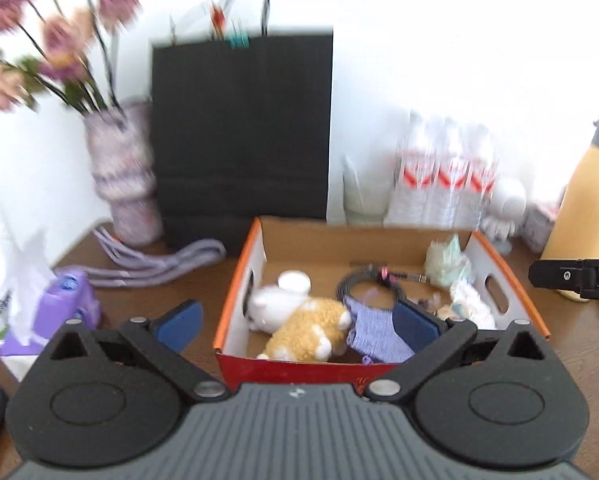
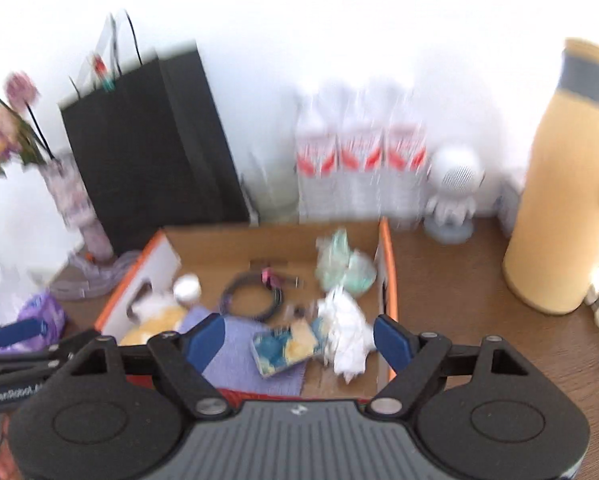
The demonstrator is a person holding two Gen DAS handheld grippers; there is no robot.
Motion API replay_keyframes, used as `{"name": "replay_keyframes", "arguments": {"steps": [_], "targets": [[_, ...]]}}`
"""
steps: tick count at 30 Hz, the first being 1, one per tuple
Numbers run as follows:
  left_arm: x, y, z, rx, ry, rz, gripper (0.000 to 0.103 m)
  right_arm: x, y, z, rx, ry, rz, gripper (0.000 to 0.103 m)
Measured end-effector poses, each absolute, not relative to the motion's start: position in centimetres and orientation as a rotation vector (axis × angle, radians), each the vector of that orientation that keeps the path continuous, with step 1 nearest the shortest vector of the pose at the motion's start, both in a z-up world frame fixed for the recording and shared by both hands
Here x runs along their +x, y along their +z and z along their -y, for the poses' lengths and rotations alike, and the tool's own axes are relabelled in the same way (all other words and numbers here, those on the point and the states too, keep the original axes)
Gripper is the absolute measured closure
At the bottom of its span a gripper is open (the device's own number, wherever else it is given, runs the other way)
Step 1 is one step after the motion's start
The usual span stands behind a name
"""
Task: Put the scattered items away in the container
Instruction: 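Open both tools over the box to drop the cable, then move both tools back over the desk toward the white items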
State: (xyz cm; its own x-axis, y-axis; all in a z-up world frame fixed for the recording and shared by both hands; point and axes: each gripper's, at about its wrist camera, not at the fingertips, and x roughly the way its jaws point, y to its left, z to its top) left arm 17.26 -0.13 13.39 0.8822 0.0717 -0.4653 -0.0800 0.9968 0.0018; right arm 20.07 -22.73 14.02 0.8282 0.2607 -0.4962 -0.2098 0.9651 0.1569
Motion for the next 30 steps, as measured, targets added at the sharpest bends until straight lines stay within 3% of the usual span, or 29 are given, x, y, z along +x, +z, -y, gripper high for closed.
{"name": "replay_keyframes", "arguments": {"steps": [3, 6, 20, 30], "targets": [[11.0, 12.9, 0.8, -0.033, 0.023, -0.247, 0.000, 14.9, 13.3, 23.1, 0.090, 0.257, -0.348, 0.014], [6.9, 12.1, 1.8, -0.035, 0.021, -0.179, 0.000, 11.3, 12.3, 23.0, 0.091, 0.256, -0.280, 0.013], [-6.7, 7.8, 1.0, -0.118, 0.067, -0.251, 0.000, -3.5, 6.6, 21.1, 0.056, 0.309, -0.362, 0.012], [-8.4, 5.9, 0.5, -0.151, 0.033, -0.319, 0.000, -6.9, 5.6, 20.9, 0.018, 0.251, -0.398, 0.013]]}}
